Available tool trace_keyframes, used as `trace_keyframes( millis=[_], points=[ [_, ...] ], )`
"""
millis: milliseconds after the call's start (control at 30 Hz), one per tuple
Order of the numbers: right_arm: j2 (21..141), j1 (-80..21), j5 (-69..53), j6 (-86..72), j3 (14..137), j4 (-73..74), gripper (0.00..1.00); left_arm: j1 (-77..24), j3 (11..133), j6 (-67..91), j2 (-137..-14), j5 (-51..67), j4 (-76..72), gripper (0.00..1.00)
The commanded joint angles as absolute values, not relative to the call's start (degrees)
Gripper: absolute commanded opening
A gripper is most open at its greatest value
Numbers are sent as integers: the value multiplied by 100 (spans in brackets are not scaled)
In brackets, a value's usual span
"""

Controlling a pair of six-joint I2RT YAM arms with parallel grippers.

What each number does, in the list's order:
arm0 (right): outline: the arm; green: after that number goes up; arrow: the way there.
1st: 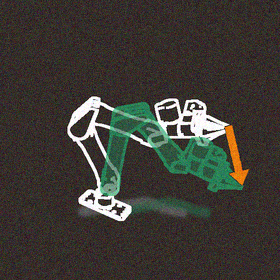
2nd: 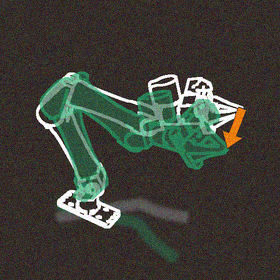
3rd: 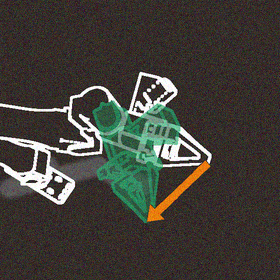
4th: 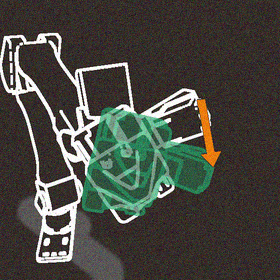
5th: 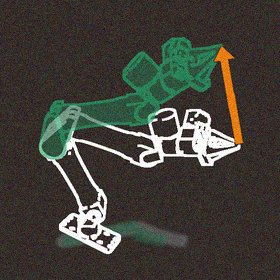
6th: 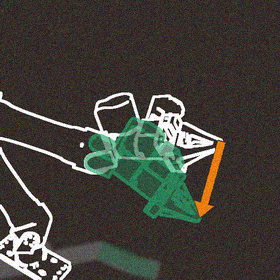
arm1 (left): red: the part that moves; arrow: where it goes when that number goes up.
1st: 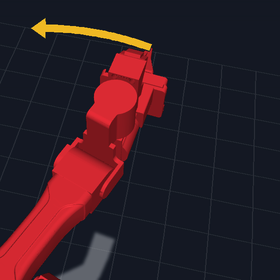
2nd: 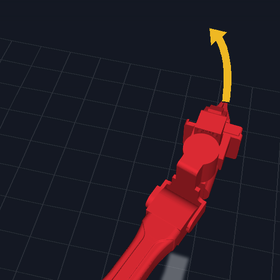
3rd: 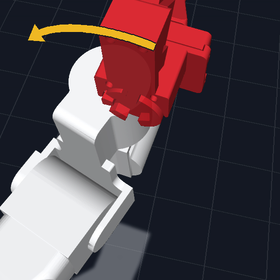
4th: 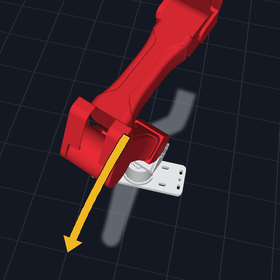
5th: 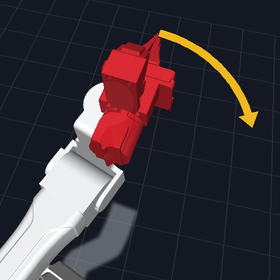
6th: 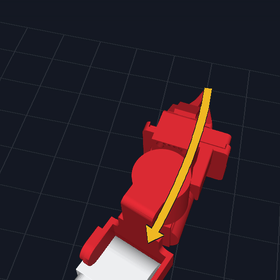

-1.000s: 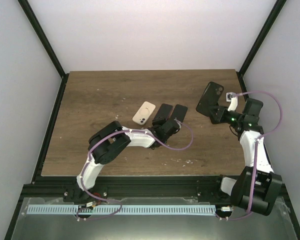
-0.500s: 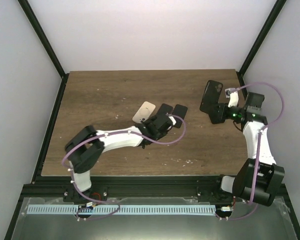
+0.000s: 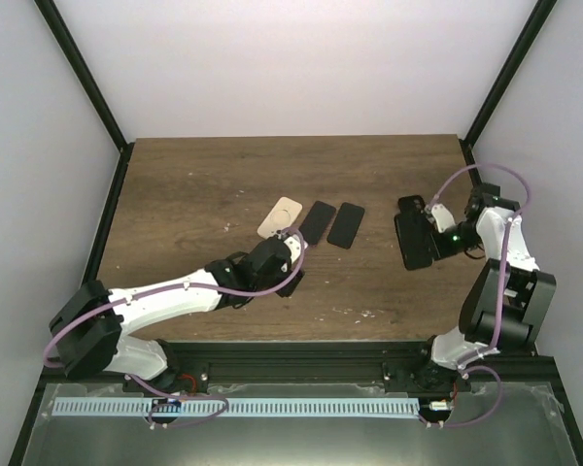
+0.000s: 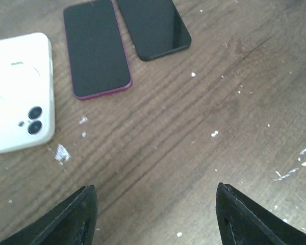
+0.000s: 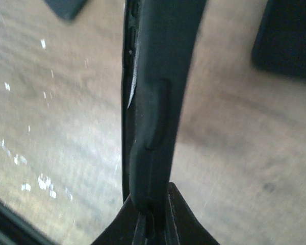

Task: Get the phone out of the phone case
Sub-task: Place the phone case at the center of the board.

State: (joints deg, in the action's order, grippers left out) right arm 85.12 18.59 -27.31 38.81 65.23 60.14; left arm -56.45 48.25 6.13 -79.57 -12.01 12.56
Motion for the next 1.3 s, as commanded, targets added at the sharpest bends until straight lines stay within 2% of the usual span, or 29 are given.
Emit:
trace_keyframes(
  millis=[0,300,567,633,867,1000,1100,1267],
  points=[
    [8788,2160,-2118,4482,6427,7063,1,-5616,4623,1123,-7777,-732,997,65],
    [10147,3089,-2145,4621,6878,7435,1,-5616,4366,1251,-7655,-813,939,65],
    [10725,3151,-1914,4343,6817,6765,1,-5603,4443,1456,-7988,-1321,1160,74],
    [10793,3156,-1816,4237,6829,6513,16,-5592,4533,1536,-8076,-1431,1251,76],
    [10458,3186,-1374,4151,6928,5915,49,-5333,4768,1738,-8248,-1831,1445,86],
    [9829,3187,-1389,4107,6987,5676,58,-4882,5093,1806,-8446,-1793,1592,87],
    [9205,3093,-1966,4089,6943,5661,60,-4496,5492,1748,-8758,-1685,1743,87],
    [8162,2097,-3234,3644,6575,5559,62,-3946,6388,1479,-9617,-1333,2117,87]
  ],
)
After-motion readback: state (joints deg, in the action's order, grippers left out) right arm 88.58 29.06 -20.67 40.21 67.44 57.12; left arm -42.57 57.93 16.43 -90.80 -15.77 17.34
